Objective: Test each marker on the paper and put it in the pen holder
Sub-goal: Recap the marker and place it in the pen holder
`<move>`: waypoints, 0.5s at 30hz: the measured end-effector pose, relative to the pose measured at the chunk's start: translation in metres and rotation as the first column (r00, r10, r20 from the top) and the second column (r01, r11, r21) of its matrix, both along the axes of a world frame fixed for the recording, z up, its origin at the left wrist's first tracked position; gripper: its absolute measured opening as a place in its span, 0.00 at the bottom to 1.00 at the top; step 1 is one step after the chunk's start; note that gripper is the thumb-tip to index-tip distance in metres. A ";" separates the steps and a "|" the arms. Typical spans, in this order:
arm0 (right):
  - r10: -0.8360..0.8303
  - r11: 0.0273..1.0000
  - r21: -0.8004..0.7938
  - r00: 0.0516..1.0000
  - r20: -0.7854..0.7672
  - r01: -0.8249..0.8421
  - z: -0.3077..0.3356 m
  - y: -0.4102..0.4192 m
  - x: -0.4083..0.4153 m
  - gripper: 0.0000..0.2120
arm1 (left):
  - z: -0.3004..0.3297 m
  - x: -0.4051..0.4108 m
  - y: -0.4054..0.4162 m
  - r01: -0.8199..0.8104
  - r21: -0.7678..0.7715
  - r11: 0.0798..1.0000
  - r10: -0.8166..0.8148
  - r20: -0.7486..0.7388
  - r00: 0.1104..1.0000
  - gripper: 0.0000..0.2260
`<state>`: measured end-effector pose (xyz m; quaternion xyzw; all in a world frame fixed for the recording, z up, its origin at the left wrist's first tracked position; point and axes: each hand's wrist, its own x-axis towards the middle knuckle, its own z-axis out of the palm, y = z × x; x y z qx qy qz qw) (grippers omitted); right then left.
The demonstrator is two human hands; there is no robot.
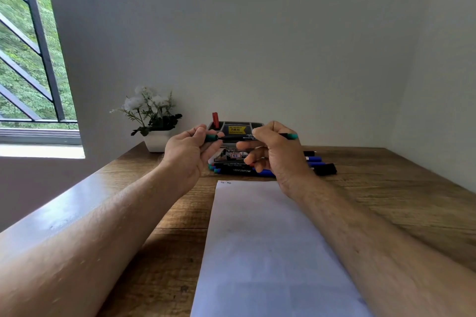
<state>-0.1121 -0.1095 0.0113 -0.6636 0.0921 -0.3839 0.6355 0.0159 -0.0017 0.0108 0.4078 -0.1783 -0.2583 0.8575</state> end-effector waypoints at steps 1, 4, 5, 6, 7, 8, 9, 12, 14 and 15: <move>-0.001 1.000 0.002 1.000 0.000 0.001 0.000 0.000 0.000 0.10 | 0.000 0.000 0.000 -0.002 -0.006 1.000 0.002 -0.007 1.000 0.09; -0.001 1.000 0.001 1.000 -0.006 0.001 0.000 0.001 0.001 0.10 | 0.001 -0.001 0.001 0.011 0.004 1.000 -0.011 -0.001 1.000 0.08; -0.003 1.000 -0.007 1.000 -0.009 0.003 0.000 0.001 0.001 0.09 | 0.001 -0.002 0.000 0.023 0.007 1.000 -0.023 0.009 1.000 0.07; -0.009 1.000 -0.022 1.000 -0.011 0.008 0.000 0.001 0.001 0.08 | 0.001 -0.003 0.000 0.038 0.007 0.999 -0.038 0.017 0.999 0.07; -0.019 0.999 -0.041 1.000 -0.012 0.018 -0.001 0.001 0.001 0.07 | 0.000 -0.004 0.000 0.054 0.003 0.999 -0.054 0.024 0.998 0.07; -0.032 0.998 -0.060 0.999 -0.010 0.031 -0.001 0.001 0.001 0.05 | 0.000 -0.005 -0.001 0.070 -0.003 0.998 -0.069 0.032 0.997 0.07; -0.043 0.996 -0.074 0.999 -0.005 0.042 -0.001 0.000 0.001 0.03 | -0.001 -0.005 -0.001 0.080 -0.013 0.997 -0.079 0.040 0.996 0.07; -0.034 0.995 -0.089 0.999 0.001 0.034 -0.002 -0.003 0.001 0.04 | -0.002 -0.003 0.000 0.073 -0.056 0.996 -0.071 0.046 0.996 0.11; 0.008 0.997 -0.076 1.000 -0.006 -0.008 -0.001 -0.003 0.000 0.06 | -0.002 -0.001 0.000 0.034 -0.073 0.997 -0.031 0.045 0.999 0.13; 0.031 0.997 -0.074 0.999 -0.011 -0.032 -0.001 -0.003 -0.001 0.07 | -0.002 0.000 0.000 0.014 -0.077 0.997 -0.010 0.046 0.999 0.13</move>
